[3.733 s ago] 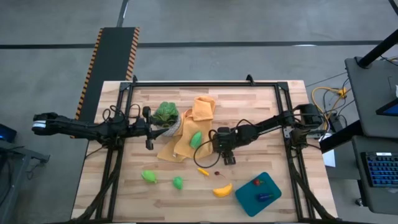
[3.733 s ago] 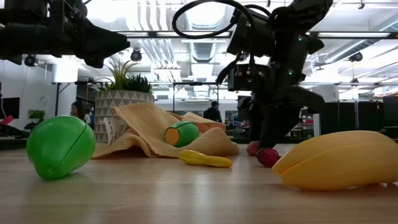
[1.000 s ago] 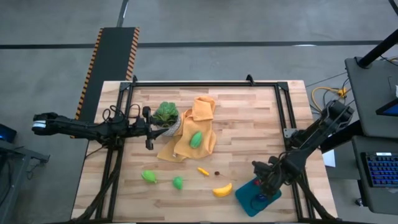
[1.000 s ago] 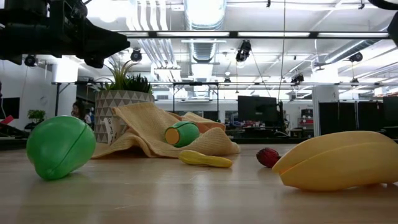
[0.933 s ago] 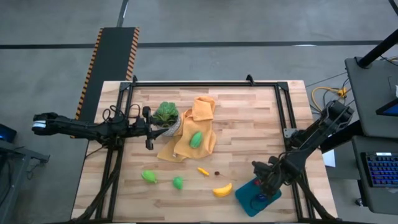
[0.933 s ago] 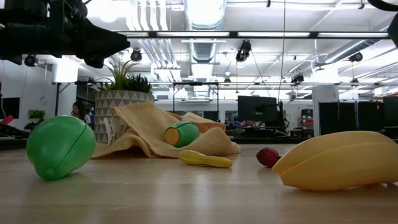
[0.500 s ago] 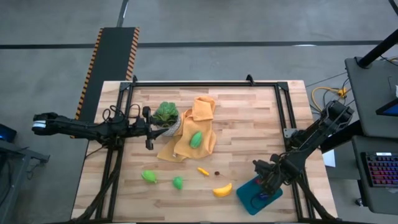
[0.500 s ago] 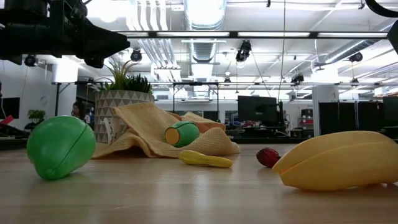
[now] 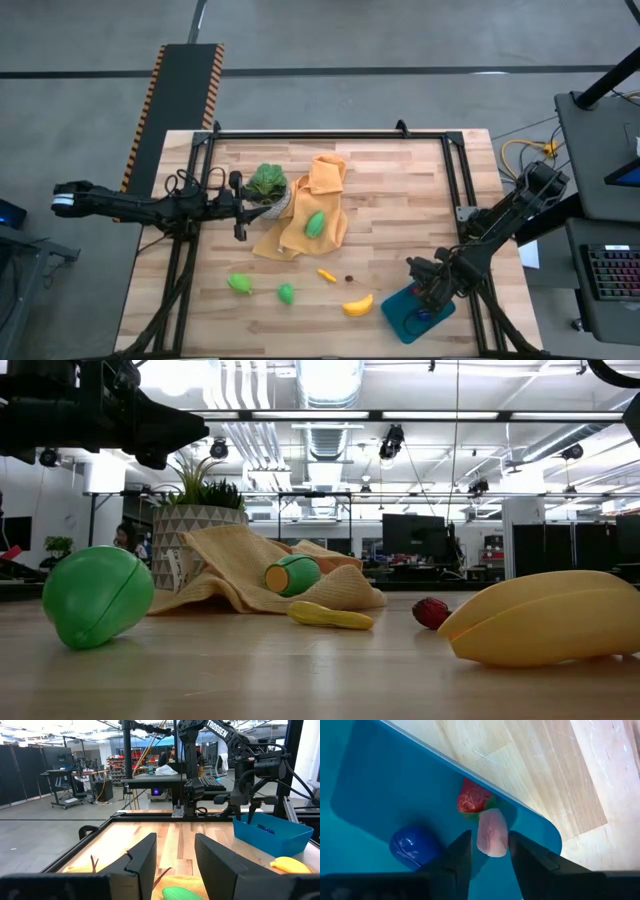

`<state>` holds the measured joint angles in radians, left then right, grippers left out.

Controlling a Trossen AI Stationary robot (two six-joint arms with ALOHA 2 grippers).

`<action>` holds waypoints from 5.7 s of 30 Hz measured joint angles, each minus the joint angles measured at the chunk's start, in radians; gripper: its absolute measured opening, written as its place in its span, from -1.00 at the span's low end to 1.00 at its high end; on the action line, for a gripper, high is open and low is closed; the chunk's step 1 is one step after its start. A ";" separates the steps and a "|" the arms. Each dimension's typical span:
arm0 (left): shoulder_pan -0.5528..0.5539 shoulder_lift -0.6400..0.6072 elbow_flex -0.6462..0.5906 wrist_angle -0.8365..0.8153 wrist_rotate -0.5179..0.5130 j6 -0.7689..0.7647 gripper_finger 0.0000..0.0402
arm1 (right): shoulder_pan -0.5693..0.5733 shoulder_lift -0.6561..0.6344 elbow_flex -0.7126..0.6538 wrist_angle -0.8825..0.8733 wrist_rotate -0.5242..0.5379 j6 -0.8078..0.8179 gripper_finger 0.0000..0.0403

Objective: Pick and placing Produce into tupperware
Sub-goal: Put the apricot into the blue bin, then put the cherry into the blue bin

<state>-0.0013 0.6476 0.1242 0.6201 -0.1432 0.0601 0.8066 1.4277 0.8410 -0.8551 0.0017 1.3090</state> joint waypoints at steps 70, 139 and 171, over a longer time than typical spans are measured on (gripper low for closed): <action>0.000 0.005 0.006 0.057 0.001 0.000 -0.40 | -0.330 0.238 0.019 0.758 0.150 -0.738 0.21; 0.000 0.006 0.004 0.053 0.020 -0.002 -0.40 | -0.349 0.356 0.024 0.761 0.069 -0.732 -0.95; 0.000 0.009 0.005 0.054 0.027 -0.002 -0.40 | -0.193 -0.142 0.080 0.412 0.086 -0.677 -0.96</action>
<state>-0.0013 0.6567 0.1287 0.6739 -0.1158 0.0582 0.6132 1.2855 0.9210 -0.4428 0.0880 0.6325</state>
